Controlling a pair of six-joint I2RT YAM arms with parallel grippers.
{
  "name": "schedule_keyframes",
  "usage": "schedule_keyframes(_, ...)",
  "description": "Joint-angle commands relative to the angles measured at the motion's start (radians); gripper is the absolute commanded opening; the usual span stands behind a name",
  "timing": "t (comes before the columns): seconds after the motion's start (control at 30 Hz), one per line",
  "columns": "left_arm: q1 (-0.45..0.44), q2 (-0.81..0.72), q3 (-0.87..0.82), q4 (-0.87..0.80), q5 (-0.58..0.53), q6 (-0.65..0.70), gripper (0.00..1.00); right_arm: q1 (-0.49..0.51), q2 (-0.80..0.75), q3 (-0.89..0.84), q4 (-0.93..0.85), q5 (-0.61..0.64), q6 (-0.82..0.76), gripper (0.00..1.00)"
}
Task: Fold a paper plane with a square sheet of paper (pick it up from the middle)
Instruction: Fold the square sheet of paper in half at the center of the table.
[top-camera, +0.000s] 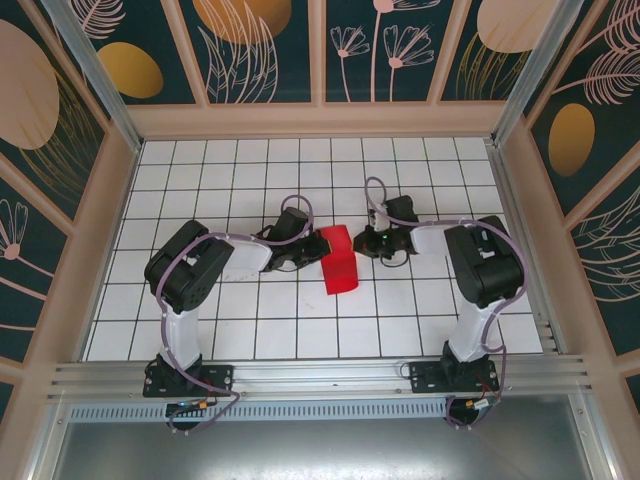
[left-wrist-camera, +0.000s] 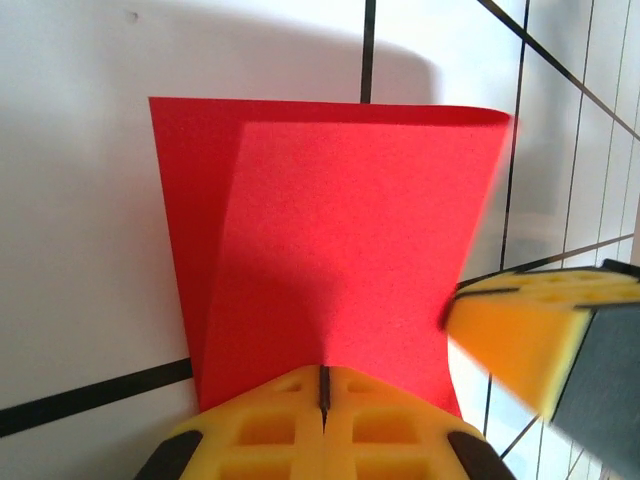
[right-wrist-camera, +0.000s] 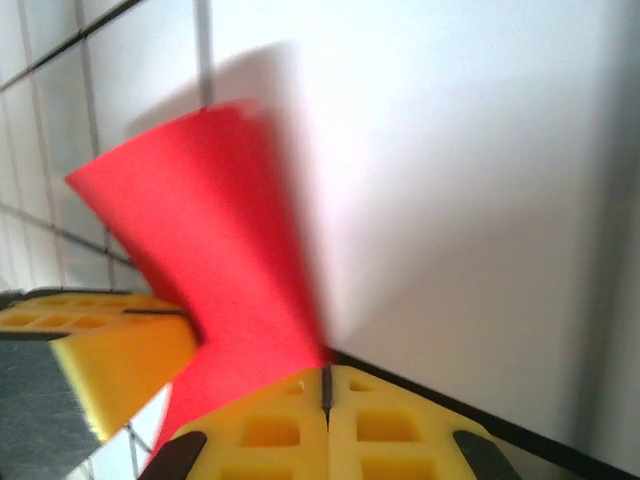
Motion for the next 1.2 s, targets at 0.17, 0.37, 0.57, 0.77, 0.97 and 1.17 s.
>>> schedule_keyframes(0.17,-0.002,0.141,-0.084,-0.333,-0.154,0.07,0.0,0.021,-0.119,0.009,0.016,0.046,0.047,0.0)
schedule_keyframes(0.37,-0.002,0.138,-0.084,-0.334,-0.153,0.074,0.0,0.115,0.008,0.1,0.045,0.035,0.075,0.0)
schedule_keyframes(0.57,-0.001,0.141,-0.075,-0.353,-0.155,0.103,0.0,0.108,0.091,0.121,0.057,0.077,0.075,0.0)
schedule_keyframes(0.77,-0.001,0.137,-0.083,-0.391,-0.174,0.138,0.0,0.03,0.087,0.066,0.071,0.166,0.084,0.0)
schedule_keyframes(0.97,-0.002,0.131,-0.056,-0.432,-0.2,0.227,0.0,-0.006,-0.042,0.036,0.077,0.252,0.093,0.0)
schedule_keyframes(1.17,-0.002,0.131,-0.004,-0.476,-0.208,0.306,0.0,0.062,-0.07,0.044,0.112,0.137,0.11,0.0)
